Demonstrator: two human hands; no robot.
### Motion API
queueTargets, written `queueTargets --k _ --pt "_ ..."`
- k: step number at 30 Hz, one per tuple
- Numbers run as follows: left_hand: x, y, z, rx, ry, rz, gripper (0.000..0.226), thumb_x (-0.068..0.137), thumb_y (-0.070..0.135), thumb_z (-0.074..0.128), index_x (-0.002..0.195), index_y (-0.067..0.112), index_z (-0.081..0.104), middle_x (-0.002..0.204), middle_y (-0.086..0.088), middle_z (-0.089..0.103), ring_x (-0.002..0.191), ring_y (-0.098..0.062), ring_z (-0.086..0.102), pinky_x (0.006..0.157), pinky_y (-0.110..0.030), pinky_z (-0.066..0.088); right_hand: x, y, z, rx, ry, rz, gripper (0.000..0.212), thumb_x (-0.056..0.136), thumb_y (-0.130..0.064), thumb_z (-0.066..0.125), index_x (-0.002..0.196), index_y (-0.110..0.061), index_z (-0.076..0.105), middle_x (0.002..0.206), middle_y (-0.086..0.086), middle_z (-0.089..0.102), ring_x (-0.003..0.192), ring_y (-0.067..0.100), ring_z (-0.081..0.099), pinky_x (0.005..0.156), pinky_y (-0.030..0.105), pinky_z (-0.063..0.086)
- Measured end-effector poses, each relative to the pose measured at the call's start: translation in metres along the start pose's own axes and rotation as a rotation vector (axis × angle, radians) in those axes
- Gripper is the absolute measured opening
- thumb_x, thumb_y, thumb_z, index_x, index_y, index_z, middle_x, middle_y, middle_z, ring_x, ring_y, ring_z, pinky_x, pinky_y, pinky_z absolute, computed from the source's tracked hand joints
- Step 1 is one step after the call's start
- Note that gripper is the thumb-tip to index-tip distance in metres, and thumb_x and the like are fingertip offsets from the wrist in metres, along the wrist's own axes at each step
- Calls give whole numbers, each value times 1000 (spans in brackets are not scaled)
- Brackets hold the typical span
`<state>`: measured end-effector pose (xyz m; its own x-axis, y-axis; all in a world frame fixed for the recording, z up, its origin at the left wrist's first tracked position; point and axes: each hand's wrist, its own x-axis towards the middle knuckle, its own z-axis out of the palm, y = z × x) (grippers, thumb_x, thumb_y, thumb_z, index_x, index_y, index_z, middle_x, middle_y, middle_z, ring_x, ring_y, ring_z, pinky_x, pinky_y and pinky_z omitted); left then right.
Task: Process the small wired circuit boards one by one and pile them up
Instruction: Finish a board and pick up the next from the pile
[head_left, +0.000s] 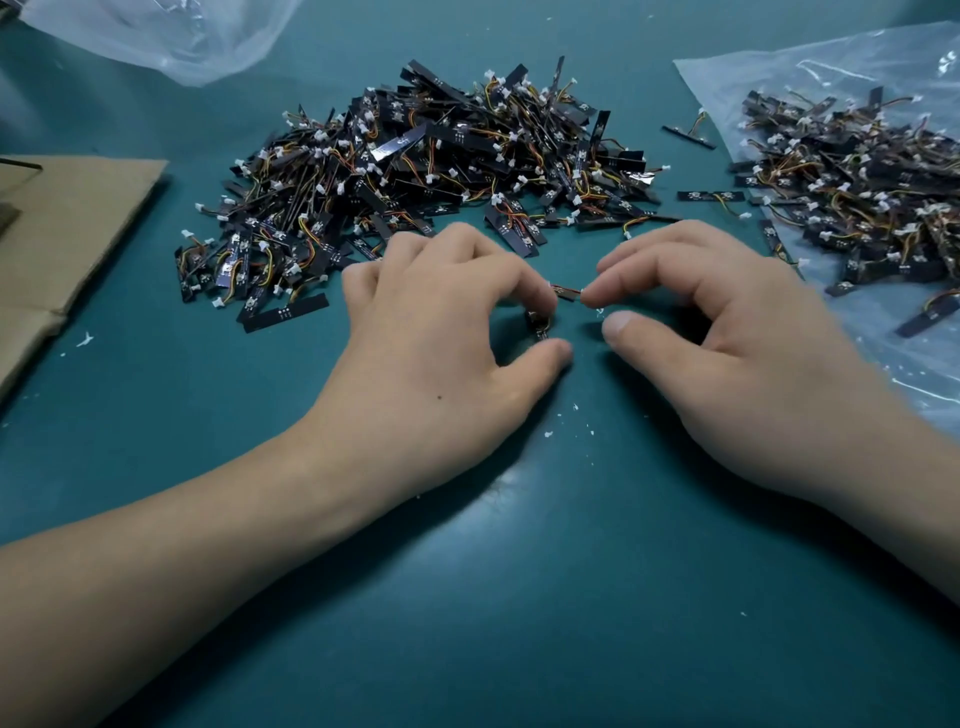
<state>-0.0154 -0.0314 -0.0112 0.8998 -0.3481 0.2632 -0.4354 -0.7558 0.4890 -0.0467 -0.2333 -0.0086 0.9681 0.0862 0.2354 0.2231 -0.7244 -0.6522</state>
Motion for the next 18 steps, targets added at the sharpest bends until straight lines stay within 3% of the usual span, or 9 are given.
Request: queueTargets --k 6,9,12,15,18 --pt "0 2 -3 8 -51 2 21 83 54 58 95 45 72 102 20 56 107 -13 45 89 -28 19 -2 -2 -1 -36 -30 -6 20 94 -22 69 109 -35 71 123 -16 62 124 8 55 110 19 34" --pt "0 4 -4 -31 -59 2 22 84 44 54 93 48 74 100 19 57 105 -12 45 91 -29 21 -2 -2 -1 -79 -59 5 22 96 -23 71 115 -35 73 128 -14 61 128 12 52 117 36 34" --pt "1 6 -5 -46 -74 -10 28 83 39 50 94 49 74 99 20 58 104 -13 45 95 -33 27 -2 -5 2 -181 -82 12 27 96 -38 63 120 -32 74 134 -13 60 132 15 48 116 50 32" --pt "1 7 -6 -33 -95 21 33 83 30 48 96 46 74 98 19 60 102 -14 46 96 -38 32 0 -10 2 -234 -106 45 45 88 -48 52 126 -32 70 140 -15 57 138 13 44 118 46 29" --pt "1 6 -5 -48 -100 51 38 83 22 47 98 44 74 98 18 61 101 -14 47 97 -38 34 -2 -10 -1 -126 -83 23 31 89 -42 58 116 -35 70 136 -15 58 134 9 49 118 40 32"
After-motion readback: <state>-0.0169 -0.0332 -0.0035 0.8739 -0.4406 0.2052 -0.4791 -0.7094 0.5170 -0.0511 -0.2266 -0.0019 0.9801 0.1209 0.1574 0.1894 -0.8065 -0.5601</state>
